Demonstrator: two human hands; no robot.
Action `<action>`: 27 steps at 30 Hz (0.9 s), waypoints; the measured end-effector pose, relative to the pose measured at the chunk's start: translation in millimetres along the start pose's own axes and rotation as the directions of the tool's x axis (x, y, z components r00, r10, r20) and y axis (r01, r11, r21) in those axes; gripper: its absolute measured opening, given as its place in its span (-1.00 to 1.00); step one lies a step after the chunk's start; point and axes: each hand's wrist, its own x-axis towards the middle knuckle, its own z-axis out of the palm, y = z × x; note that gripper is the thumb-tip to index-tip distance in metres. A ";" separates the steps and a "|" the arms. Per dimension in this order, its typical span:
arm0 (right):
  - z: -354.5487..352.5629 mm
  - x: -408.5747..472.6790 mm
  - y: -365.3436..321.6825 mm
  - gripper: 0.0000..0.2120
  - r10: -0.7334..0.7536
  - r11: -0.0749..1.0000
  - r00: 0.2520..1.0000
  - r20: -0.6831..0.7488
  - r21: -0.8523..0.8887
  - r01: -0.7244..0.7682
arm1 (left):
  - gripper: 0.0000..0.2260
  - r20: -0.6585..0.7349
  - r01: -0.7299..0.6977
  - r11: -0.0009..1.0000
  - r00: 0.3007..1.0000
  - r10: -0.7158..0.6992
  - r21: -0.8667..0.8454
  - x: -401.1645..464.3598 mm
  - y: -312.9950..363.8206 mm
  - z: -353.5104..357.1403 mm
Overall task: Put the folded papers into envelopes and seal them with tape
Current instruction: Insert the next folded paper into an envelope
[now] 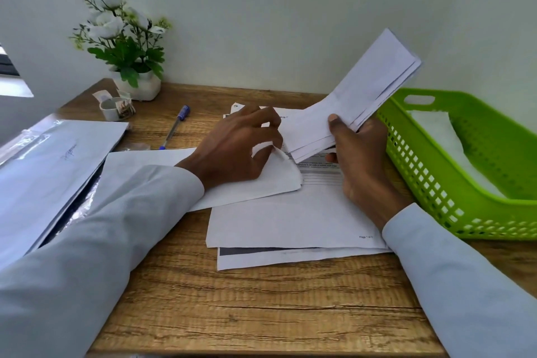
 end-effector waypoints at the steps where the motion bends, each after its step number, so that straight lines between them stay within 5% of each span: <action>1: -0.7 0.3 0.0 -0.94 0.004 1.000 1.000 0.014 -0.008 -0.004 | -0.88 0.010 -0.020 1.000 1.000 0.020 0.003 0.4 -0.5 -1.0; 11: -2.3 0.1 -1.7 -0.84 0.041 0.999 0.992 0.119 -0.036 -0.037 | -0.83 0.097 0.018 0.999 0.995 -0.013 -0.051 0.9 -5.9 -9.6; 19: -4.3 4.0 -8.3 -0.86 0.027 0.999 0.998 0.054 0.034 -0.029 | -0.85 0.221 -0.024 1.000 0.975 0.020 0.016 6.5 -6.2 -9.4; 27: -6.1 7.0 -3.1 -0.86 0.012 0.996 0.998 0.061 -0.088 -0.007 | -0.88 0.190 0.032 0.997 0.982 -0.019 -0.066 7.4 -12.8 -13.6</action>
